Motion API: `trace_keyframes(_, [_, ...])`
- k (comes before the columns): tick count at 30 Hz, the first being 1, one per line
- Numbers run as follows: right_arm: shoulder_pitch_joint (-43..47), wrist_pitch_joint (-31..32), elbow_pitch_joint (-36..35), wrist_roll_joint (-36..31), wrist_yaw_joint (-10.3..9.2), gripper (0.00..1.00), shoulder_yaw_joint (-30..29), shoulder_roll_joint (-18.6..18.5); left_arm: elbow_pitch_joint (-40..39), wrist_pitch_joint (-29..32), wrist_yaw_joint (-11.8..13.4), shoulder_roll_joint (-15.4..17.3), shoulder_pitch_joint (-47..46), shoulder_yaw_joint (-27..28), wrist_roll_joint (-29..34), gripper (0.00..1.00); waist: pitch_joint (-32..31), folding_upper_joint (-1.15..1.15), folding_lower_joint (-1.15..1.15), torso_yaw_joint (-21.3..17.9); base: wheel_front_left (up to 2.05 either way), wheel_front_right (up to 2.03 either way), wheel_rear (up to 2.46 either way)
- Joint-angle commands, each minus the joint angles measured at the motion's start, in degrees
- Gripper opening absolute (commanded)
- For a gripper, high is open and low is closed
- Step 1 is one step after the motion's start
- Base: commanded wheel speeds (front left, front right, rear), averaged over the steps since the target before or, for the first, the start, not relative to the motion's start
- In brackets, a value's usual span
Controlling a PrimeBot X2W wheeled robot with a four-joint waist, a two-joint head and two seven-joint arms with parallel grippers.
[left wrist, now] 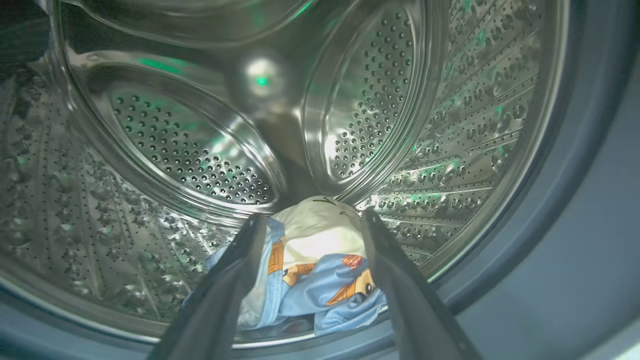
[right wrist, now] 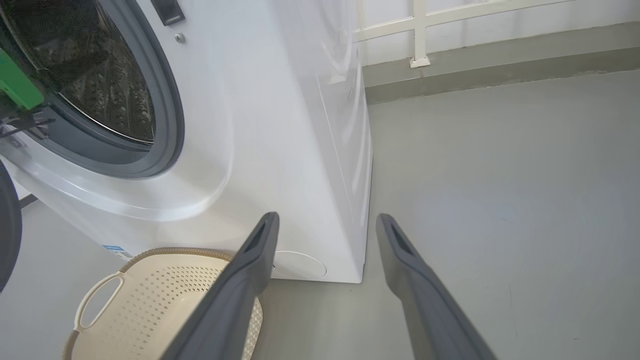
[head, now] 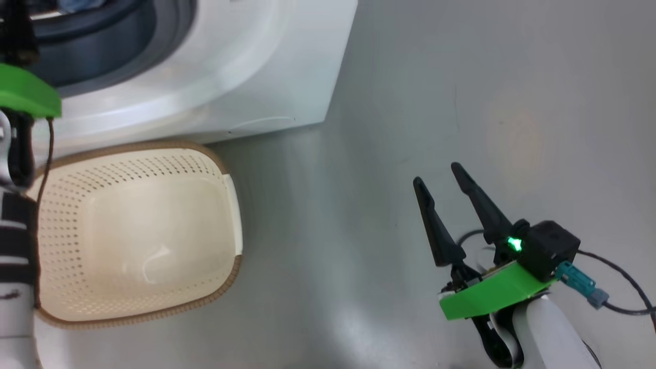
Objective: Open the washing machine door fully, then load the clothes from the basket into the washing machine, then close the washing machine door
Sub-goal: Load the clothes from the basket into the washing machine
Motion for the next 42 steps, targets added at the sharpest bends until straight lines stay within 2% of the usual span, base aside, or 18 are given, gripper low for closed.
trace_keyframes(1, [2.7, -0.27, -0.81, -1.07, 0.08, 1.0, 1.21, 0.4, -2.45, -0.29, -0.18, 2.3, 2.12, 1.84, 0.84, 1.0, -3.27, 0.0, 0.0, 1.38, 0.0, 0.0, 0.0])
trace_keyframes(21, [8.01, -0.27, 0.59, -2.14, 0.08, 1.0, 0.36, 0.4, -13.29, -0.29, -0.54, -1.56, 22.85, 5.16, 2.88, 1.0, -14.3, 0.0, 0.0, 4.27, 0.0, 0.0, 0.0])
trace_keyframes(42, [12.2, -0.27, 1.08, -2.06, 0.08, 1.0, -0.77, 0.4, -33.04, -0.29, 1.82, -7.96, 52.26, 10.1, 3.75, 1.0, -24.07, 0.0, 0.0, 5.44, 0.0, 0.0, 0.0])
